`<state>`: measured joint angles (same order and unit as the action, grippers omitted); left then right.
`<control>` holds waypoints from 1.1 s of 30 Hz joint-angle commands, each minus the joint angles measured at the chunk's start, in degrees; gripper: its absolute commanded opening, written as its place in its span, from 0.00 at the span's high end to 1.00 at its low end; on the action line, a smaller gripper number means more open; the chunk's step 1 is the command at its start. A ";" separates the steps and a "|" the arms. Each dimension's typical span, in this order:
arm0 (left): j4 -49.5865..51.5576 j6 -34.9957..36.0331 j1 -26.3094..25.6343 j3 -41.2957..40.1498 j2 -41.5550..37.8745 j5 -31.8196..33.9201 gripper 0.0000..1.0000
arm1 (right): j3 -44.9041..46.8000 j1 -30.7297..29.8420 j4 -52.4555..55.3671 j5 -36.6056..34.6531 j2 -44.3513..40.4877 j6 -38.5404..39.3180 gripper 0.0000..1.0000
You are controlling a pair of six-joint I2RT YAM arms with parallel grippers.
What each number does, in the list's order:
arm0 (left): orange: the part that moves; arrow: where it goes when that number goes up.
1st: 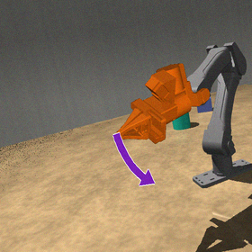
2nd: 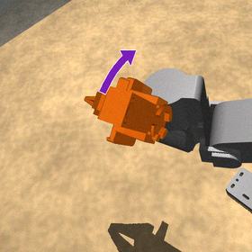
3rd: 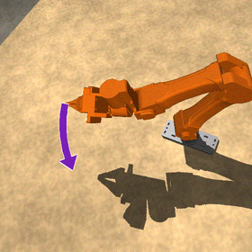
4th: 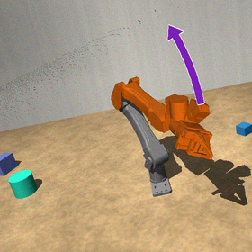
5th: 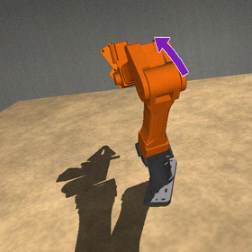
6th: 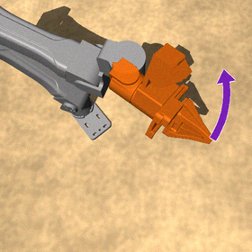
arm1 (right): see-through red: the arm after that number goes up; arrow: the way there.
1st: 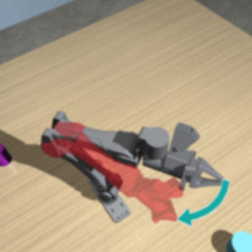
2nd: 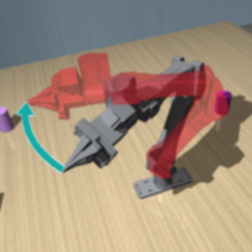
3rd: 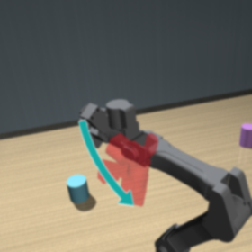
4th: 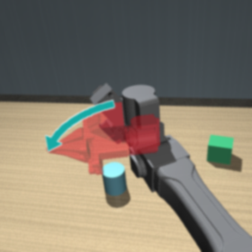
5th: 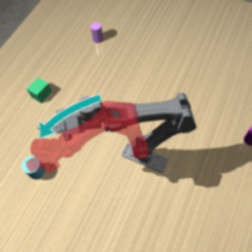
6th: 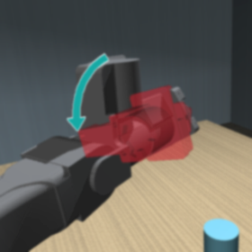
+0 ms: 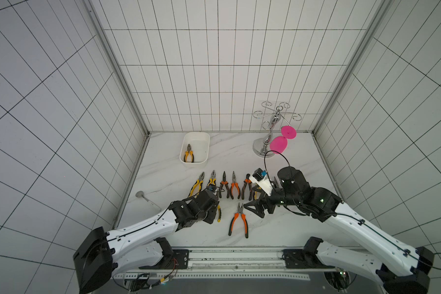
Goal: Take the pliers out of the storage box
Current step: Place the pliers at the center of the board.
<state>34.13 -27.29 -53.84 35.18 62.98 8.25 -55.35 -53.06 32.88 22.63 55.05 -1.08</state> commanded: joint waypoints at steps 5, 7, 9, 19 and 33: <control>-7.93 -6.76 -4.21 -3.27 4.38 3.78 1.00 | 2.88 -1.62 0.08 -2.52 -2.10 -1.40 0.02; -8.35 -6.20 -4.42 -3.78 5.70 3.75 1.00 | 2.98 -1.68 0.08 -2.42 -1.89 -1.21 0.02; -8.58 -6.20 -4.68 -4.04 7.06 3.90 1.00 | 2.89 -1.71 0.08 -2.43 -1.64 -0.95 0.02; -10.07 -7.44 -6.28 -5.90 7.87 0.72 0.60 | 2.77 -1.78 -0.01 -2.53 -1.03 -0.77 0.02; 4.49 0.85 2.72 6.66 1.23 4.78 0.06 | 3.43 -1.76 -6.97 -4.33 1.04 -6.57 0.02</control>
<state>34.65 -30.87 -53.74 39.07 65.23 11.99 -53.65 -54.15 29.67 19.20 55.57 -5.08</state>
